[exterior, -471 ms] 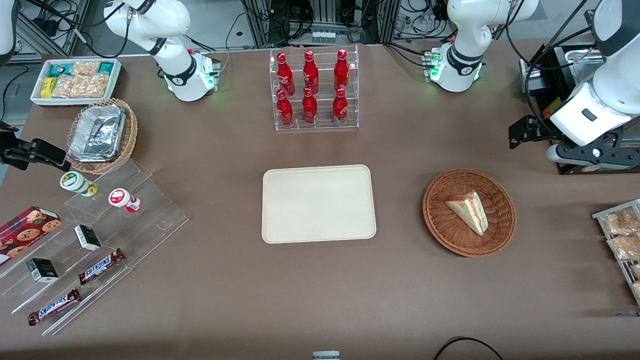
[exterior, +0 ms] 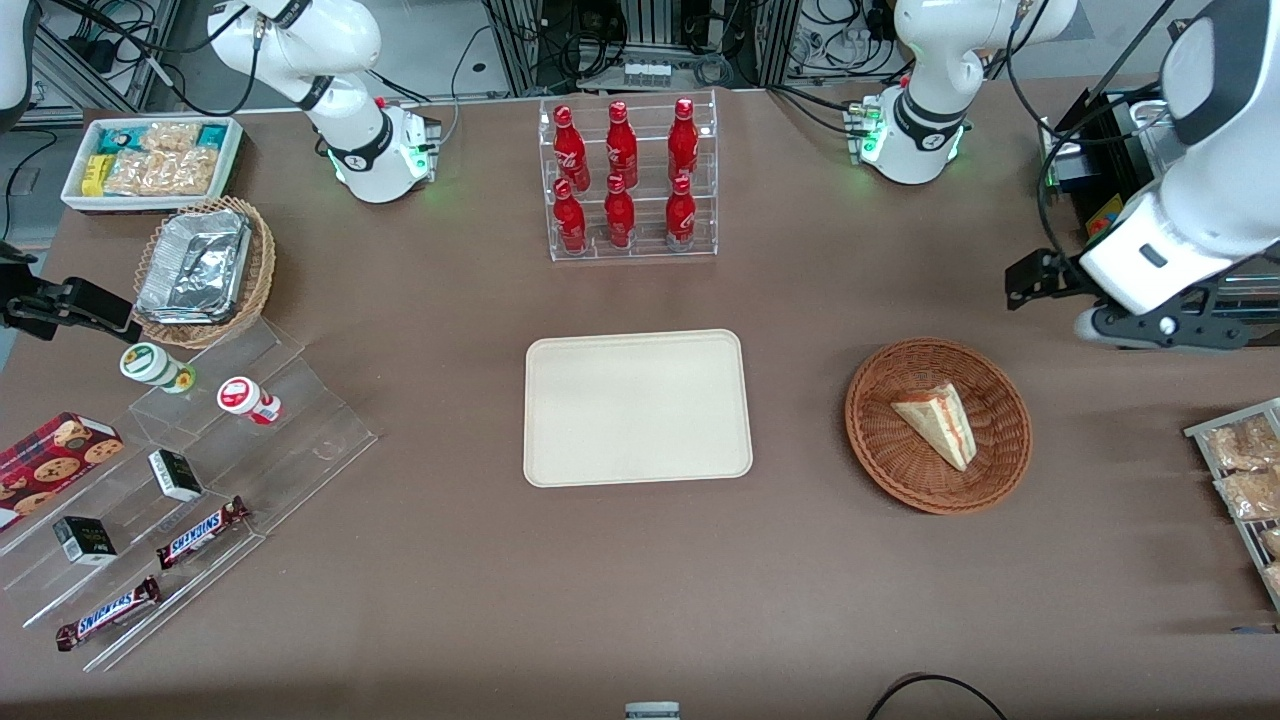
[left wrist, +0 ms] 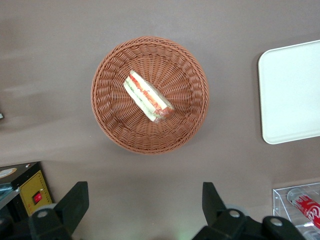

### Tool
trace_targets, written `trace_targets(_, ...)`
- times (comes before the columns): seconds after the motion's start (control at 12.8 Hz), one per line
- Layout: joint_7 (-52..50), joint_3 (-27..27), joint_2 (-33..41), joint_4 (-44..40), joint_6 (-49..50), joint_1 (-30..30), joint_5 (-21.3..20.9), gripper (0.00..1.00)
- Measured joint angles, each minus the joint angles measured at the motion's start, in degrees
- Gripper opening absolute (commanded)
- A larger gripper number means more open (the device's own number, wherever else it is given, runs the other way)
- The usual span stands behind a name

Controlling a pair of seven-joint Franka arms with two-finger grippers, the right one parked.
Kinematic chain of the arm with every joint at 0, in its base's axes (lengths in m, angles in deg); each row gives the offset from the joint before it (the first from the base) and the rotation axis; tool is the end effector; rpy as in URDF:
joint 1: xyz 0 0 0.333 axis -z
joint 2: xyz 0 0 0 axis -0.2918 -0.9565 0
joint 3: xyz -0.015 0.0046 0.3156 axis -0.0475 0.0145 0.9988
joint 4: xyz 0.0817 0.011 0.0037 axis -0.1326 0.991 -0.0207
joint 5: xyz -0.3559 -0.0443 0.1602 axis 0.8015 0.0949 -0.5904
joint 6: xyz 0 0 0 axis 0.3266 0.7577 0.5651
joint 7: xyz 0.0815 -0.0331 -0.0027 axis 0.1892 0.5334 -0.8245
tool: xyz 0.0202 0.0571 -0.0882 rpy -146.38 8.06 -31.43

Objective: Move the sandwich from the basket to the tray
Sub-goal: 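Move the left gripper over the wrapped sandwich in the wicker basket, then lower the left gripper and close it on the sandwich's crust edge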

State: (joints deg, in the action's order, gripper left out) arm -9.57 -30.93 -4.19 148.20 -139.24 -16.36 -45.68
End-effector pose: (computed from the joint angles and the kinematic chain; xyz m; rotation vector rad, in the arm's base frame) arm 0.5550 -0.0672 0.5580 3.1270 -0.2337 -0.1517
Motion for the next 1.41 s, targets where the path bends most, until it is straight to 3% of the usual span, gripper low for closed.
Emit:
trace_targets(0.94,-4.2,0.2,-3.4,25.3,-33.2,0.0,0.0,1.0)
trace_targets(1.18,-11.3,0.2,-5.2,27.9,-38.4,0.0,0.0,1.0)
trace_targets(1.41,-25.1,0.2,-6.4,28.1,-40.7,0.0,0.0,1.0)
